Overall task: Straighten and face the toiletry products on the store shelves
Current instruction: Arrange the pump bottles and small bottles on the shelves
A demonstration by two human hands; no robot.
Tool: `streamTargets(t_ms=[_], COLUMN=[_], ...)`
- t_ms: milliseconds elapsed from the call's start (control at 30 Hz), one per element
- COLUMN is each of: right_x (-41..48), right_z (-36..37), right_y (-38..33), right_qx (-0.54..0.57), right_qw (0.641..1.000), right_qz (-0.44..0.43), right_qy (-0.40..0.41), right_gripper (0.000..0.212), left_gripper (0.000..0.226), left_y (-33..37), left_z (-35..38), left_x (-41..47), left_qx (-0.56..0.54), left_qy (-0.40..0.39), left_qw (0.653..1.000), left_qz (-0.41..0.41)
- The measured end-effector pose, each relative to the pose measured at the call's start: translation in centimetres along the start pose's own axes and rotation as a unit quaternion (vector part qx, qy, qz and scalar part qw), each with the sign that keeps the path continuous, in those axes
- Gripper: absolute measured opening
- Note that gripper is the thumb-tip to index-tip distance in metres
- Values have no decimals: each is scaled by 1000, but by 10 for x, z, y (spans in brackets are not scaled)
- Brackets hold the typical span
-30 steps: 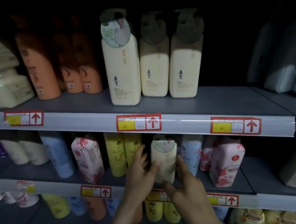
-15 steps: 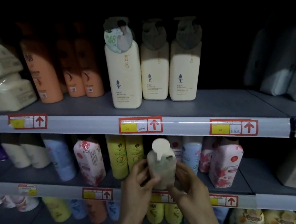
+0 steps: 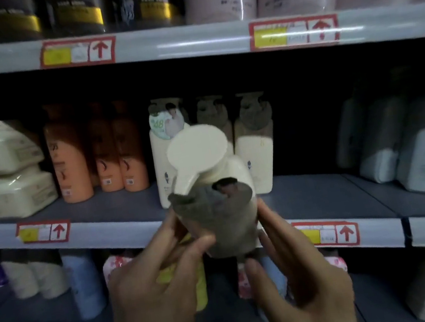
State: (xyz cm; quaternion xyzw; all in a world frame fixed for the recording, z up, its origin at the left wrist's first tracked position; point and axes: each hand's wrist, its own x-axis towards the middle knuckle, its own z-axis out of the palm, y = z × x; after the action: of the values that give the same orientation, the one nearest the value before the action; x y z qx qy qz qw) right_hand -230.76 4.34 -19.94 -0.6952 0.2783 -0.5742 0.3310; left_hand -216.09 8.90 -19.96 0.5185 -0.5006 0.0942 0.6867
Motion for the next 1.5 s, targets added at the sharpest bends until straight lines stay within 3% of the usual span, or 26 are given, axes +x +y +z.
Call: streamTargets(t_ms=[67,100,167,333,467,700,867,1033,1100,1167,1233,1300,1400,1500], right_x=[2,10,45,75,89,106,105,110,119,127,133,137,138,138], right_z=[-4,-3,0,8,7,3,-2,-3,-3,0,6,11,16,19], right_y=[-8,-12,-4,8,17,22,36,44,44,41,40,40,43,46], right_qx=[33,49,94,113,46,-152,-185,-241,-301,-368,-412,-420,-418,-418], right_qw=[993,990,990,992,999,988,982,969,953,928,907,902,904,905], right_qz=[-109,-124,-99,-47,1,-6,24,25,18,37,55,60,59,54], right_qy=[37,37,29,22,11,-17,-27,-42,-17,-36,-67,-78,-67,-53], right_gripper=[64,64,62,56,56,69,54,31,40,53,61,64,65,66], left_gripper=[50,51,53,55,54,46,20,15,26,60,102,117,99,63], left_y=[7,10,15,-12,-37,-49,-53,-61,-66,-82,-97,-107,-112,-112], left_z=[6,9,18,41,51,61,54,27,14,7,8,12,19,22], left_x=[29,41,64,89,90,103,98,103,113,126,137,143,152,160], left_qx=[-7,-9,-5,8,72,164,183,83,57,82,93,15,-49,-105], left_qy=[-1,-9,-29,-87,-112,-110,-66,38,66,21,-106,-225,-308,-323], left_qw=[1000,999,996,995,990,975,972,996,996,992,975,957,933,919], left_qz=[26,50,81,39,49,98,131,11,-32,-97,-169,-185,-181,-202])
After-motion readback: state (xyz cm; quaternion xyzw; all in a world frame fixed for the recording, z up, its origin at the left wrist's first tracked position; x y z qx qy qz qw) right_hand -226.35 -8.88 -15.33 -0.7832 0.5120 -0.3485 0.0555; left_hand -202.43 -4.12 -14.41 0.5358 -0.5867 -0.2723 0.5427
